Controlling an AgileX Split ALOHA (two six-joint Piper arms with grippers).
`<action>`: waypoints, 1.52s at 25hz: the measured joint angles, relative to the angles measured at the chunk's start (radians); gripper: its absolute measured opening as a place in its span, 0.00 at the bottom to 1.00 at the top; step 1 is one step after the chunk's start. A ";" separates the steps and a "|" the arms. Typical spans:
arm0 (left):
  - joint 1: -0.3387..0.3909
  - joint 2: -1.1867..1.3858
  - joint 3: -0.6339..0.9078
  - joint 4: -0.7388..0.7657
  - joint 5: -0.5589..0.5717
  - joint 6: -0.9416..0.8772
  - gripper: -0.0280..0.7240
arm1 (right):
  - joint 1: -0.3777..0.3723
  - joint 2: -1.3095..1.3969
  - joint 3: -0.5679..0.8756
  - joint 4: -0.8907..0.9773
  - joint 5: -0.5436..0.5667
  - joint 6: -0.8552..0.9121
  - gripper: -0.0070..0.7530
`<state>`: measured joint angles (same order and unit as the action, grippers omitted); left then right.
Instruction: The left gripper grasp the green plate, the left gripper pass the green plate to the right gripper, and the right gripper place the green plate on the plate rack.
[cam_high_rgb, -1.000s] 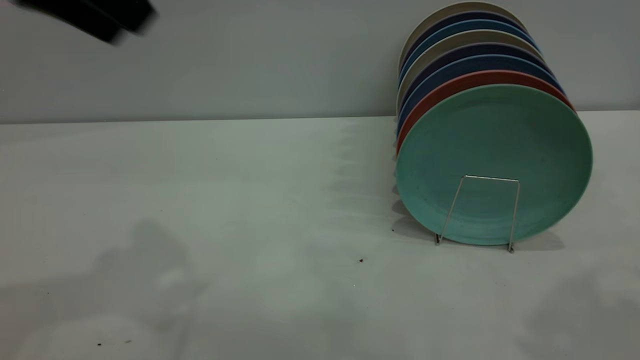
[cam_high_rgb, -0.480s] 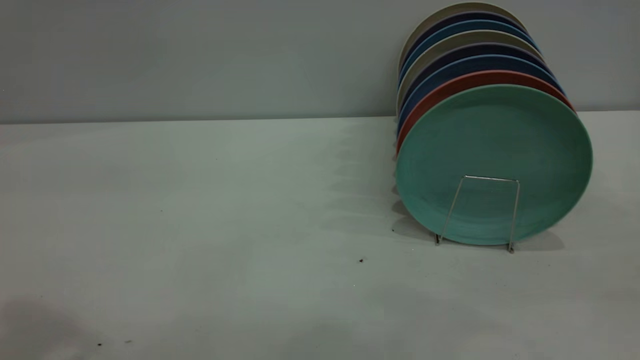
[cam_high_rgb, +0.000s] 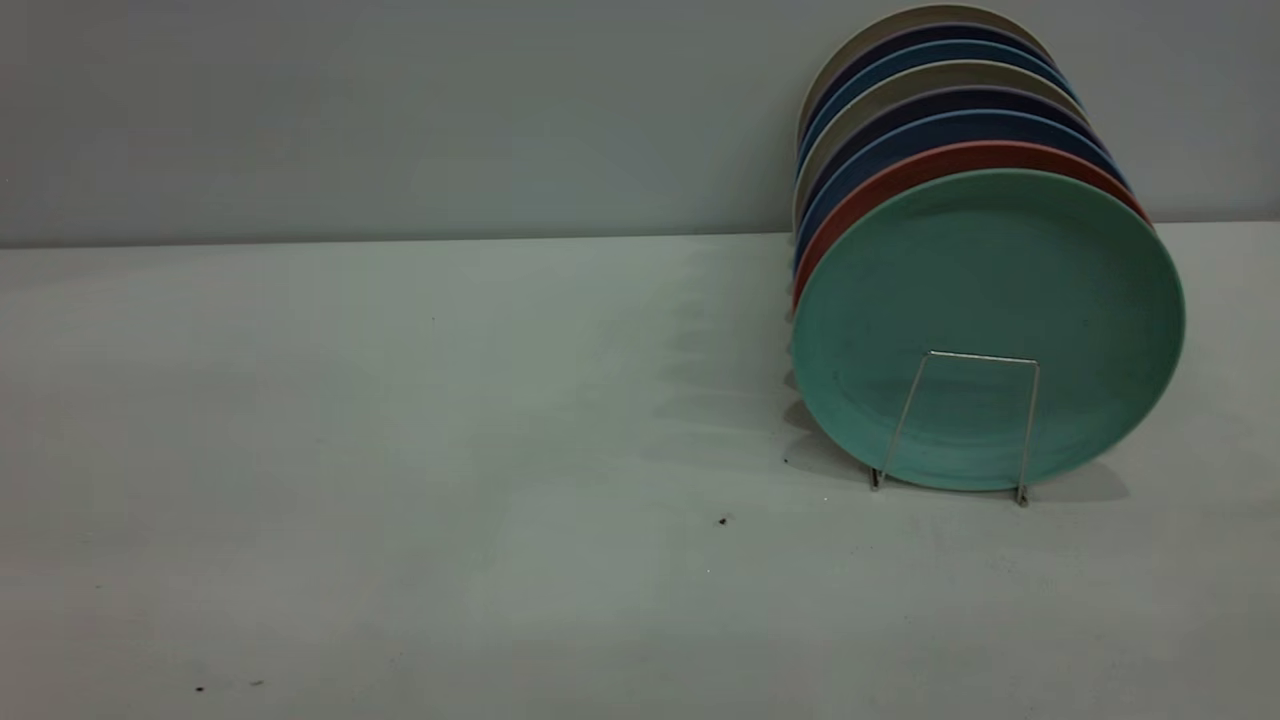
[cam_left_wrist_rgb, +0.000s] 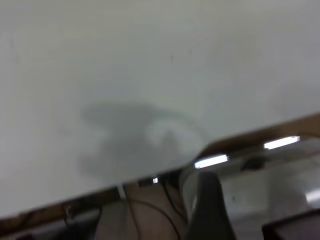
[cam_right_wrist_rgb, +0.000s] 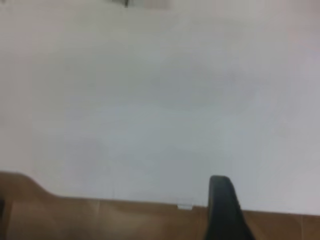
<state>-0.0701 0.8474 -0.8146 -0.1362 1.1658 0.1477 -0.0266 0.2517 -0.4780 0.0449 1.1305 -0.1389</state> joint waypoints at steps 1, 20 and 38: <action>0.000 -0.030 0.043 0.005 0.000 -0.002 0.82 | 0.017 -0.014 0.000 0.000 -0.001 0.006 0.64; 0.000 -0.532 0.328 0.091 -0.056 -0.031 0.82 | 0.037 -0.059 0.005 0.013 -0.001 0.011 0.64; 0.047 -0.864 0.328 0.092 -0.039 -0.031 0.82 | 0.037 -0.268 0.005 0.015 0.007 0.013 0.64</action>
<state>-0.0233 -0.0166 -0.4864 -0.0439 1.1265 0.1163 0.0103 -0.0167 -0.4727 0.0604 1.1380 -0.1256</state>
